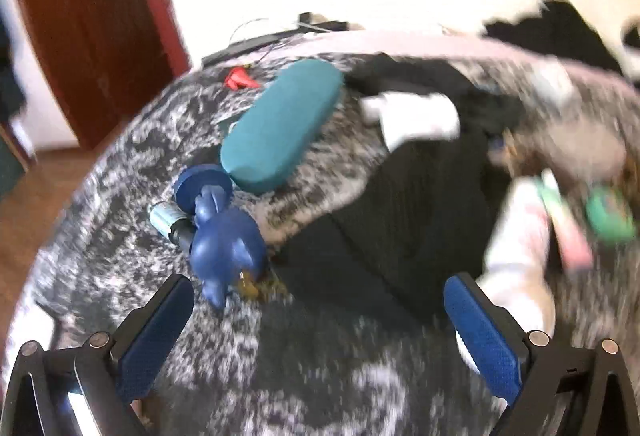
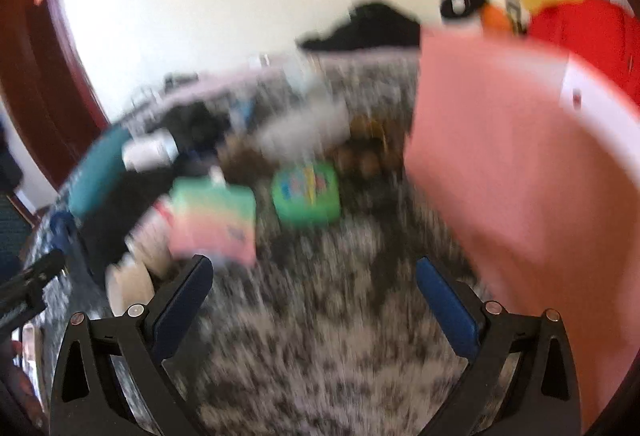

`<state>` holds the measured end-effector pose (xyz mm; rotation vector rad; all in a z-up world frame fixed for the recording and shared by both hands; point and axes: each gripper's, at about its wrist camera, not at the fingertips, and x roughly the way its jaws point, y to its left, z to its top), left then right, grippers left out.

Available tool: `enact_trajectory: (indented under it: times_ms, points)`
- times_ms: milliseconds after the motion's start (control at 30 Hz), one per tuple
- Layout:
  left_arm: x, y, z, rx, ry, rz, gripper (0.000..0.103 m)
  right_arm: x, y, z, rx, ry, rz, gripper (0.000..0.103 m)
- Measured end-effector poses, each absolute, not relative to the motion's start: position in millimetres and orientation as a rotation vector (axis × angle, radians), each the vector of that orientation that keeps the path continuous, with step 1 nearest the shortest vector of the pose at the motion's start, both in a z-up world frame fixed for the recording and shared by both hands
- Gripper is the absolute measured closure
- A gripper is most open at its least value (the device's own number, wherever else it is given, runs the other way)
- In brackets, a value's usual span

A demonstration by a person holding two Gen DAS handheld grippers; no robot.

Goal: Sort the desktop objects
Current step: 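Close the left gripper on the blue figurine while the right gripper reaches the clear flower box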

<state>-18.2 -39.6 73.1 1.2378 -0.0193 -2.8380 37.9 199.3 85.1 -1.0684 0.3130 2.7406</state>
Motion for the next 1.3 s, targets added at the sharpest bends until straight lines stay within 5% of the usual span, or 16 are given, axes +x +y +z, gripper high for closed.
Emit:
enact_trajectory:
  times_ms: [167, 433, 567, 667, 733, 800, 867, 1033, 1300]
  points:
    - [-57.3, -68.6, 51.9, 1.323, 0.138, -2.713, 0.000, 11.0, 200.8, 113.9, -0.930, 0.211, 2.794, 0.000]
    - [-87.0, -76.3, 29.1, 1.355, 0.170, -2.668, 0.000, -87.2, 232.6, 81.9, -1.210, 0.416, 2.705, 0.000]
    - [-97.5, -72.6, 24.9, 1.351, 0.113, -2.666, 0.007, -118.7, 229.1, 60.8, -1.301, 0.302, 2.659, 0.000]
    - [-98.6, -70.1, 25.4, 1.338, 0.068, -2.643, 0.023, -133.8, 226.9, 43.1, -1.375, 0.238, 2.631, 0.000]
    - [-99.1, -68.9, 26.5, 1.328, 0.035, -2.630, 0.049, -138.0, 227.1, 39.2, -1.384, 0.237, 2.635, 0.000]
    - [-99.4, -69.0, 28.2, 1.324, 0.018, -2.629, 0.051, -142.3, 227.2, 35.3, -1.394, 0.237, 2.640, 0.001]
    - [-98.6, -69.5, 29.3, 1.327, 0.022, -2.637, 0.051, -146.5, 227.4, 31.4, -1.403, 0.237, 2.644, 0.010]
    - [-94.4, -66.0, 32.4, 1.310, -0.003, -2.640, 0.051, -143.3, 230.3, 35.2, -1.388, 0.186, 2.634, 0.082]
    - [-81.3, -58.4, 40.5, 1.272, -0.061, -2.656, 0.051, -129.7, 255.1, 45.5, -1.390, 0.445, 2.689, 0.082]
